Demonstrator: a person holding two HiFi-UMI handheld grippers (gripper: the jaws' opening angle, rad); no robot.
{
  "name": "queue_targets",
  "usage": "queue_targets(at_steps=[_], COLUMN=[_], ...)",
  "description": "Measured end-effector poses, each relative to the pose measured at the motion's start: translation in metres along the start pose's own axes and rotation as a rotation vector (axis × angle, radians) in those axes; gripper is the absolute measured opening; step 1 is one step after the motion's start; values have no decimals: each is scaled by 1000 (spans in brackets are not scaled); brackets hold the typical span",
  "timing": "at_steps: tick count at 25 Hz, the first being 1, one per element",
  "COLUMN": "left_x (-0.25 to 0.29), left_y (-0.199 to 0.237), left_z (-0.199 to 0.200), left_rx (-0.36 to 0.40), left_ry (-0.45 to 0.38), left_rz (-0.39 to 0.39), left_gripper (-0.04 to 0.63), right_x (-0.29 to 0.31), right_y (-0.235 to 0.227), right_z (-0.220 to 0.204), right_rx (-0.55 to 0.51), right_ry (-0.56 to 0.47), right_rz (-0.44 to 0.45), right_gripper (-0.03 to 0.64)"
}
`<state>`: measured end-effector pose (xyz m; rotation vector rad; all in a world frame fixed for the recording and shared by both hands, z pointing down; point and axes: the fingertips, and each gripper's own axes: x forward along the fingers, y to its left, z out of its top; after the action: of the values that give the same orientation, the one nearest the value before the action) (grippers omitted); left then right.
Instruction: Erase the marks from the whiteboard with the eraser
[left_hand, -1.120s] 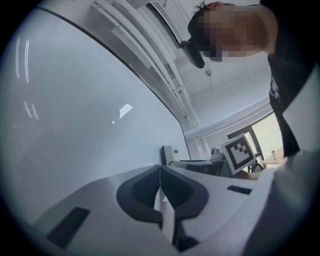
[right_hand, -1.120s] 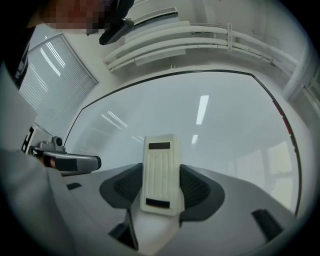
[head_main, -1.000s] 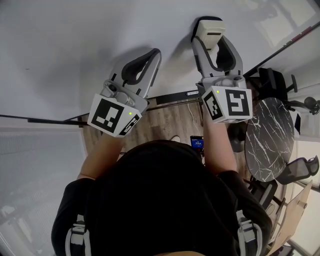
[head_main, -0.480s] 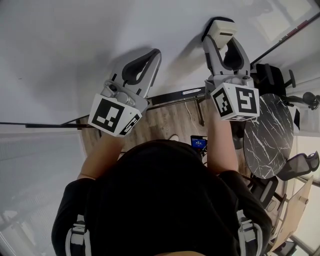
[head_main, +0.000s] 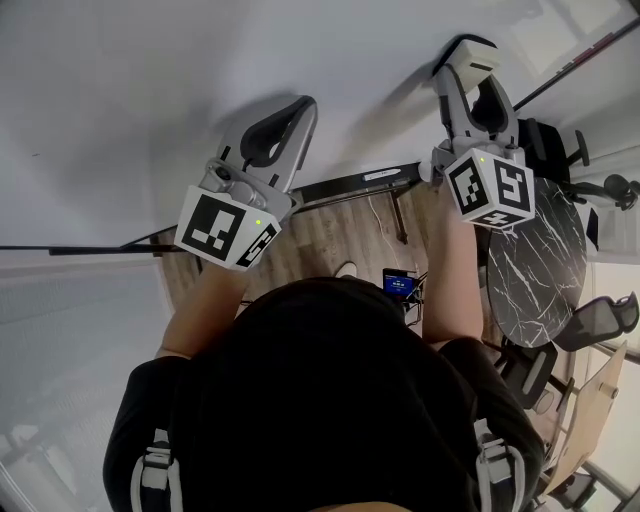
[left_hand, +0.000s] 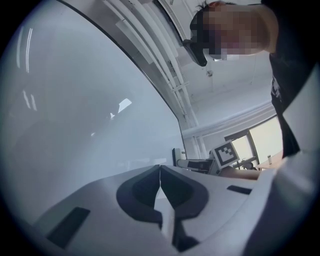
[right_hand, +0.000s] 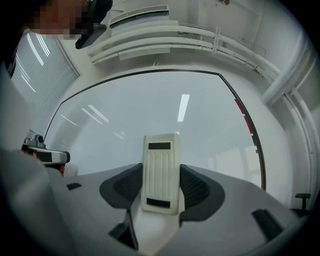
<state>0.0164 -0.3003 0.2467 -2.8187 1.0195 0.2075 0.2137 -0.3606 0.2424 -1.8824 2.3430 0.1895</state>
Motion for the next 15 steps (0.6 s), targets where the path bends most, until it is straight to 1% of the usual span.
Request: queue_targets(at_steps=[4,9,12,15], left_x=[-10,-29,-43,-56], left_y=[-1,-3,-1,2], left_z=[-2,-5,-9,-12], left_rx=[-8,0,-2,5], left_ry=[2,19,23,28], left_rz=[-12,-20,-17,-12], left_gripper=[6,6,6,6], right_x=[-15,-51,-68,-78], right_y=[3,21,38,59], right_z=[6,26,32,23], right_rx=[40,30,0,-8], right_ry=[-8,-42,-58,-38], right_rz=[17,44,84,153], right_gripper=[232,232,232,233])
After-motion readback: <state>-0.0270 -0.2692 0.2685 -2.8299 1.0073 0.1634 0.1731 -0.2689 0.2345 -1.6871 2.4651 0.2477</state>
